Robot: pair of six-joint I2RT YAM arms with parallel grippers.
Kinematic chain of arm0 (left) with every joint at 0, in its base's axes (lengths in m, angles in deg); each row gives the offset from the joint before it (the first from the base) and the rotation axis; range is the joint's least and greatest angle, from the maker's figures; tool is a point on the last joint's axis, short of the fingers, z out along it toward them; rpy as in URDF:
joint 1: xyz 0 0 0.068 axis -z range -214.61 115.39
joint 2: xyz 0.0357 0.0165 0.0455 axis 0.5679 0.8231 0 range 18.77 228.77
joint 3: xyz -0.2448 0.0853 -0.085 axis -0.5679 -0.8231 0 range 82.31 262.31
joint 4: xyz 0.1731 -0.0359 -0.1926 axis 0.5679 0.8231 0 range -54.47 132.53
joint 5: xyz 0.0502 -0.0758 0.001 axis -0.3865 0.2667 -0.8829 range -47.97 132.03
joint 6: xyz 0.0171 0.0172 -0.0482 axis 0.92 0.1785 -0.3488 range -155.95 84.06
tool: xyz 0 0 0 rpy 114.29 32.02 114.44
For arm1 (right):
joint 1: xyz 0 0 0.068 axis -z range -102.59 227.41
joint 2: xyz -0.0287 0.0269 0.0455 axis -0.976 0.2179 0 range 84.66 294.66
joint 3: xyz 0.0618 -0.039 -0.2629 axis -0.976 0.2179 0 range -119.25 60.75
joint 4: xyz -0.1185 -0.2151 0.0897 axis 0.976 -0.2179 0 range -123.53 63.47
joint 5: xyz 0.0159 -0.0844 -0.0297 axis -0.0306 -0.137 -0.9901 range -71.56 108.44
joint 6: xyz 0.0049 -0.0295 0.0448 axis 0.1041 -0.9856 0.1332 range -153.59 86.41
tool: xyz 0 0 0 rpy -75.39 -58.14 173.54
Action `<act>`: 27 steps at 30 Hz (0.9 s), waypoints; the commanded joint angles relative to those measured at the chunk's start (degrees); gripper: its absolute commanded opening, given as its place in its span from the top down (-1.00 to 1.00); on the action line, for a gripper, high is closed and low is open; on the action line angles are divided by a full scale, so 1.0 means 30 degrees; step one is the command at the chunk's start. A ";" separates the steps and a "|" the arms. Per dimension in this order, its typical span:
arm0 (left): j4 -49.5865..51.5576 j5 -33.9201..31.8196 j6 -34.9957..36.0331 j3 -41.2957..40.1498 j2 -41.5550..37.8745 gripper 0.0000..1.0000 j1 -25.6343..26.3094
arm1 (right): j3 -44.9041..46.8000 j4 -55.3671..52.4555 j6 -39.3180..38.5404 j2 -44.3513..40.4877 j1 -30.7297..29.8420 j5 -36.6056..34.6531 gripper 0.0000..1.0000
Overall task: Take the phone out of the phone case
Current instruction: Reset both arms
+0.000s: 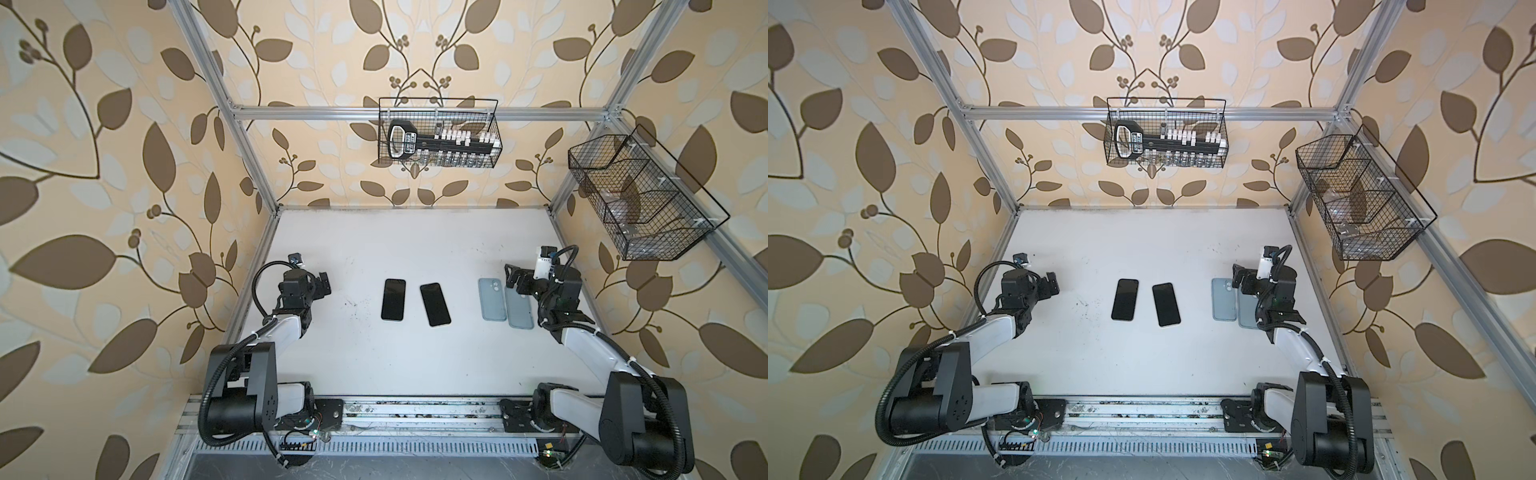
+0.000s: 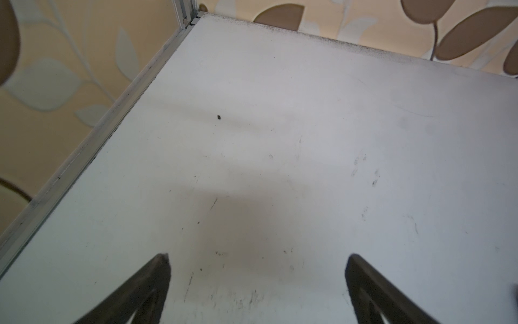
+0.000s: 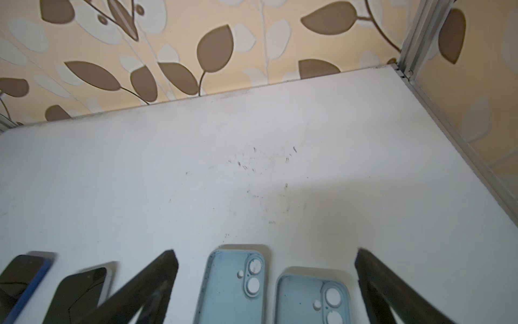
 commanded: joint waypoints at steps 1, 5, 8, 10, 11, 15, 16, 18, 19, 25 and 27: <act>-0.2444 0.1313 0.0337 0.0002 0.0644 -0.98 -0.0204 | 0.1238 0.3337 -0.0996 0.0306 -0.0357 -0.1764 -1.00; -0.6072 0.1504 0.0134 -0.1230 0.2017 -0.98 -0.0226 | 0.3310 0.7154 -0.1235 0.1111 -0.1550 -0.2758 -1.00; -0.6782 0.1635 0.0249 -0.1259 0.3144 -0.98 -0.0233 | 0.3747 0.8472 -0.1621 0.1313 -0.2440 -0.3958 -1.00; -0.6547 0.1822 0.0294 -0.1196 0.3129 -0.98 -0.0231 | 0.4252 1.0196 -0.1771 0.2548 -0.2629 -0.4115 -1.00; -0.6635 0.1908 0.0382 -0.1153 0.3298 -0.98 -0.0233 | 0.4791 1.1998 -0.1996 0.3655 -0.2779 -0.4188 -1.00; -0.6291 0.1883 0.0426 -0.0934 0.3425 -0.98 -0.0204 | 0.4996 1.2895 -0.2116 0.3888 -0.2941 -0.3966 -1.00; -0.6066 0.1841 0.0427 -0.0803 0.3474 -0.98 -0.0203 | 0.4687 1.1527 -0.1932 0.3473 -0.2654 -0.3676 -1.00; -0.6009 0.1731 0.0411 -0.0772 0.3472 -0.98 -0.0175 | 0.4758 1.2334 -0.1801 0.3838 -0.2438 -0.3284 -1.00; -0.5978 0.1642 0.0400 -0.0735 0.3491 -0.98 -0.0146 | 0.4663 1.1648 -0.1815 0.3608 -0.2452 -0.3386 -1.00; -0.5910 0.1213 0.0515 -0.0779 0.3331 -0.98 0.0174 | 0.4793 1.2028 -0.1813 0.3577 -0.2492 -0.3472 -1.00; -0.5927 0.1220 0.0508 -0.0775 0.3345 -0.98 0.0177 | 0.4809 1.1981 -0.1802 0.3568 -0.2510 -0.3496 -1.00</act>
